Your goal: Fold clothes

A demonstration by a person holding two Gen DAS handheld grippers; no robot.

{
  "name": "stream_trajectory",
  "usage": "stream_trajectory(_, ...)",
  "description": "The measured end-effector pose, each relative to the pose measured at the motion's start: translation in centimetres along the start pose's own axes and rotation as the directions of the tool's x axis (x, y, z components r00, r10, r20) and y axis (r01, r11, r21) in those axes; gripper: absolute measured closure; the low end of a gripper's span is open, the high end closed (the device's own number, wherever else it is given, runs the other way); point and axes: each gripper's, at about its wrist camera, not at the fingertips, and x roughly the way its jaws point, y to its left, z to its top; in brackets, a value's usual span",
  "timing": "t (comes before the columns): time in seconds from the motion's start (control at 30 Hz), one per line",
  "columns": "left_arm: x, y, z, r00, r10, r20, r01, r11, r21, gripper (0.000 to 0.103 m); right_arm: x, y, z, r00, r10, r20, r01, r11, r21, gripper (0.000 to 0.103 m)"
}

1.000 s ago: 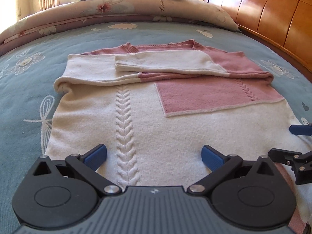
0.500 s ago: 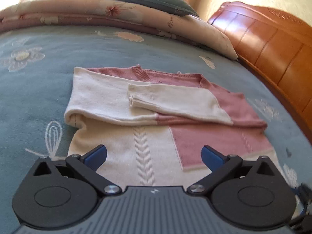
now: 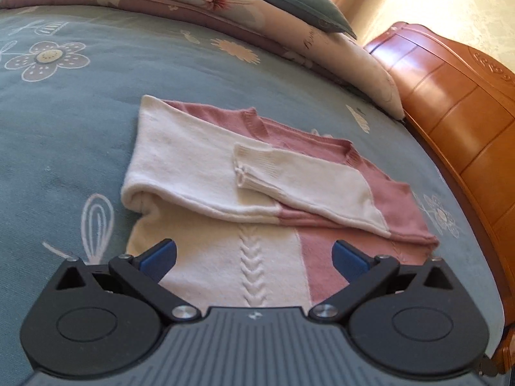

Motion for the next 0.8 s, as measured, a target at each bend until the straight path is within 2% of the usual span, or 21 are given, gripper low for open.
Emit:
stream_trajectory(0.1,0.8,0.7,-0.7,0.996,0.077,-0.039,-0.077,0.997,-0.006,0.001,-0.1,0.1,0.0,1.000,-0.004,0.002,0.004,1.000,-0.001,0.000)
stream_trajectory(0.27,-1.8,1.0,-0.7,0.992,0.122,-0.016,-0.122,0.992,-0.031,0.002,0.0,0.1,0.0,1.000,-0.009,0.000,0.009,1.000,-0.004,0.000)
stream_trajectory(0.47,-8.6,-3.3,-0.7,0.995,0.077,0.064,-0.084,0.990,0.116,0.002,-0.5,0.4,0.9,0.999,-0.014,-0.048,0.013,1.000,-0.023,0.000)
stream_trajectory(0.6,-12.8,-6.3,-0.6,0.996,0.036,0.076,-0.050,0.980,0.193,0.001,-2.1,0.7,2.0,0.995,0.003,-0.101,-0.006,1.000,-0.030,0.000)
stream_trajectory(0.63,-13.6,-7.0,-0.9,0.996,0.031,0.081,-0.048,0.976,0.212,0.001,-2.9,0.7,2.2,0.996,0.015,-0.087,-0.018,1.000,-0.026,0.000)
stream_trajectory(0.73,-14.2,-8.3,-3.0,0.998,-0.013,0.068,-0.004,0.972,0.236,0.001,-5.4,0.9,2.5,0.998,0.029,-0.049,-0.029,1.000,0.001,0.000)
stream_trajectory(0.8,-13.5,-8.9,-5.1,0.998,-0.047,0.041,0.037,0.972,0.232,0.001,-6.4,0.9,2.5,0.998,0.017,-0.060,-0.015,0.999,0.030,0.000)
